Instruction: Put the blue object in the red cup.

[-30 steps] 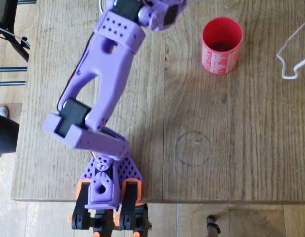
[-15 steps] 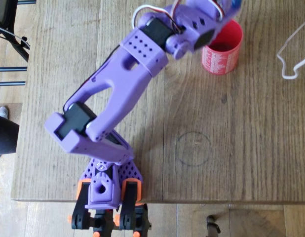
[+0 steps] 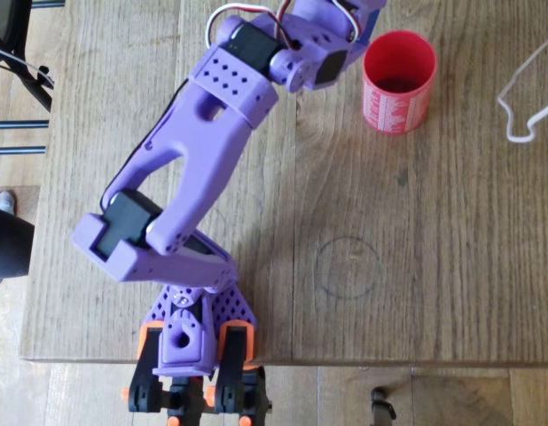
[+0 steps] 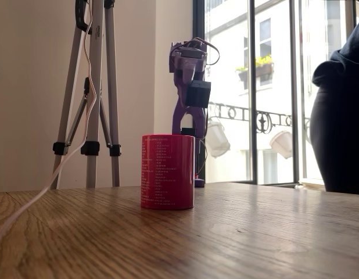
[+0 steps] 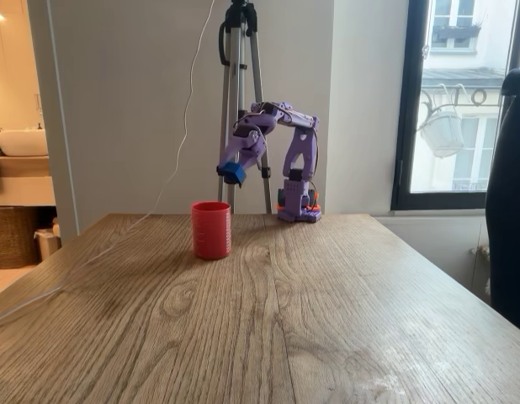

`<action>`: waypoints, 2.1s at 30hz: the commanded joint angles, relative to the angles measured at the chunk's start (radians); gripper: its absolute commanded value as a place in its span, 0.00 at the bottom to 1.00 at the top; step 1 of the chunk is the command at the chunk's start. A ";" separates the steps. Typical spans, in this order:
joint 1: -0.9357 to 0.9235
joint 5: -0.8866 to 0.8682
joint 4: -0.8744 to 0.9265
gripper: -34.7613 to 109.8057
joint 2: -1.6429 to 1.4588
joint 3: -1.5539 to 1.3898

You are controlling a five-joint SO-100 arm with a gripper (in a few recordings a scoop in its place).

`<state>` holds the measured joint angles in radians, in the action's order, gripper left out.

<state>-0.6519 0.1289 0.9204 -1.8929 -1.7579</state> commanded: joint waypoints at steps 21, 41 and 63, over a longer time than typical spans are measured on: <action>-0.021 -0.149 -0.112 0.24 0.032 -0.107; -0.109 -0.146 -0.235 0.24 0.037 -0.153; -0.109 -0.123 -0.192 0.59 0.026 -0.181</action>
<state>-0.7547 0.0077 0.7240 -1.8377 -1.9574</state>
